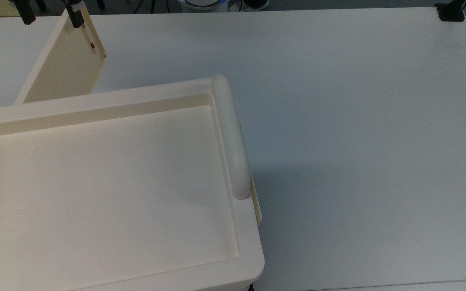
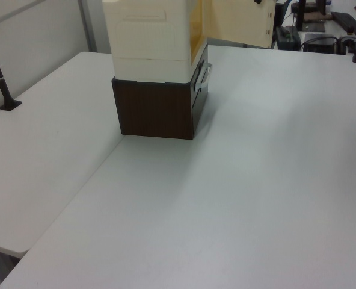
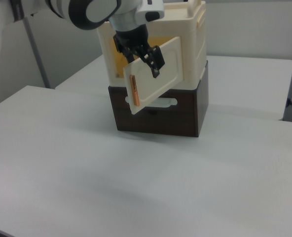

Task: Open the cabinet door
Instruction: 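Release the door and withdraw the gripper away from the cabinet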

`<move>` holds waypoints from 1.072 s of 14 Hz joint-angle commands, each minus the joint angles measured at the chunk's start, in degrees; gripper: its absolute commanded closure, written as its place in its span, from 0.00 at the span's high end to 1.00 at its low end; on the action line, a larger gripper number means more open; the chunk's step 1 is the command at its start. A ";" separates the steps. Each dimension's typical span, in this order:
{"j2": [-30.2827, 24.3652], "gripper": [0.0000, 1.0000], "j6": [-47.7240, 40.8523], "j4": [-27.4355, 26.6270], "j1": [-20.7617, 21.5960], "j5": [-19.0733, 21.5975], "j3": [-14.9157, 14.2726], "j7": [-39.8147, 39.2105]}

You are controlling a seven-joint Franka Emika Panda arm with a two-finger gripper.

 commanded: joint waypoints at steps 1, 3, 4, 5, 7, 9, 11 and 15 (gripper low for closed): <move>-1.00 1.00 0.90 -1.52 -1.57 -1.76 -0.46 -3.27; -1.61 1.00 0.46 -1.43 -2.55 -1.85 -0.55 -3.35; -2.14 1.00 0.19 -1.34 -2.55 -1.93 -0.55 -3.53; -3.54 1.00 -1.64 -1.08 -2.55 -2.46 -0.64 -3.36; -5.73 1.00 -6.98 -0.03 -2.55 -9.36 -0.64 -3.36; -7.85 1.00 -11.05 0.06 -1.94 -12.92 -0.03 -2.92; -9.79 1.00 -13.15 -0.28 0.51 -12.83 0.50 -0.91; -10.06 1.00 -17.65 -2.04 10.26 -12.66 0.68 11.21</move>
